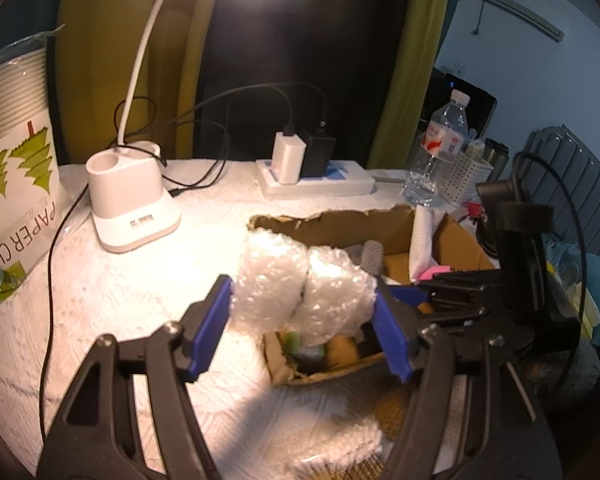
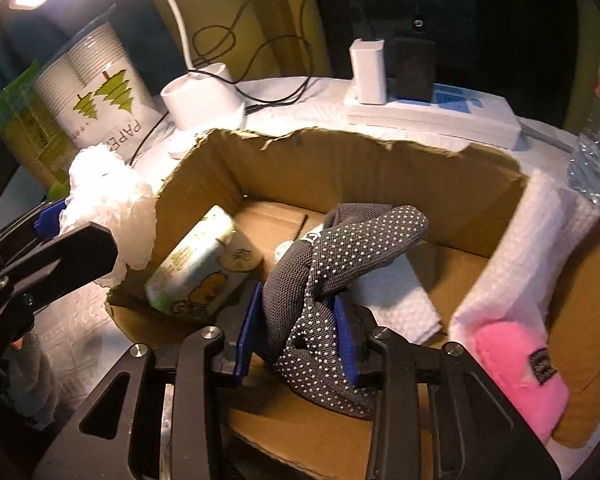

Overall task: Organize soft objects
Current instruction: 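Open the right gripper to drop the gloves while the left releases the bubble wrap into the box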

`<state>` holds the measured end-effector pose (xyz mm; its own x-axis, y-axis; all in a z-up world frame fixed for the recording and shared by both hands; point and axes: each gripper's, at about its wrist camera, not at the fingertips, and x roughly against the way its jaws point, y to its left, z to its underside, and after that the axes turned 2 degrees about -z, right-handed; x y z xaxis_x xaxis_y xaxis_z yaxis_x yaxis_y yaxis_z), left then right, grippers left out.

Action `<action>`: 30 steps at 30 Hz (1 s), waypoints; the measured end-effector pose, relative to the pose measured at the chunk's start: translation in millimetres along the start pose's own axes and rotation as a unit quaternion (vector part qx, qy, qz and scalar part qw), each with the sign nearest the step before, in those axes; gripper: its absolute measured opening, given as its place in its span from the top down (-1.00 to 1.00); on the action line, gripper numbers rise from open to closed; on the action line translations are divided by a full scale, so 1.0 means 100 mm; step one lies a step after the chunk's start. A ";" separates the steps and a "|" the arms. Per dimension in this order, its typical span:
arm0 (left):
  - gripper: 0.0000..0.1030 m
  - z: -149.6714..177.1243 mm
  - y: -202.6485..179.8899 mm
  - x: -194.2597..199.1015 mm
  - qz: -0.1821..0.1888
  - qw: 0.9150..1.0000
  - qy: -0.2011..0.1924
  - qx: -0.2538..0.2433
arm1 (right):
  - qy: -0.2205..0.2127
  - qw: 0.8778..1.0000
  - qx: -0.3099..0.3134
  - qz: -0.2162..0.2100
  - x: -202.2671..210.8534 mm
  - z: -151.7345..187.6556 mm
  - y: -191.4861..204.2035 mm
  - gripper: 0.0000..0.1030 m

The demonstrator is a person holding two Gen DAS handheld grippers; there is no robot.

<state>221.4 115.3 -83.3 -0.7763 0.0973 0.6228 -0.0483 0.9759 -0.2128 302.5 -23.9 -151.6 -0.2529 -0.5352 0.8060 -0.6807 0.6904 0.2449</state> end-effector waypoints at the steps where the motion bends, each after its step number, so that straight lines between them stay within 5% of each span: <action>1: -0.33 0.00 -0.01 0.00 -0.001 1.000 0.001 -0.001 | 0.000 1.000 -0.001 0.003 0.01 0.00 -0.01 0.30; 13: -0.33 -0.06 -0.19 -0.04 -0.006 1.000 0.004 -0.025 | -0.010 0.997 -0.026 0.067 0.22 0.06 -0.33 0.30; 30: -0.33 -0.07 -0.34 -0.18 -0.001 0.999 0.020 -0.034 | -0.059 0.998 -0.017 0.001 0.45 0.06 -0.31 0.26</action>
<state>241.1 81.7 -81.6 -0.7502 0.1016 0.6534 -0.0058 0.9871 -0.1600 308.2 -72.5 -126.4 -0.3351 -0.5858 0.7380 -0.6562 0.7071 0.2633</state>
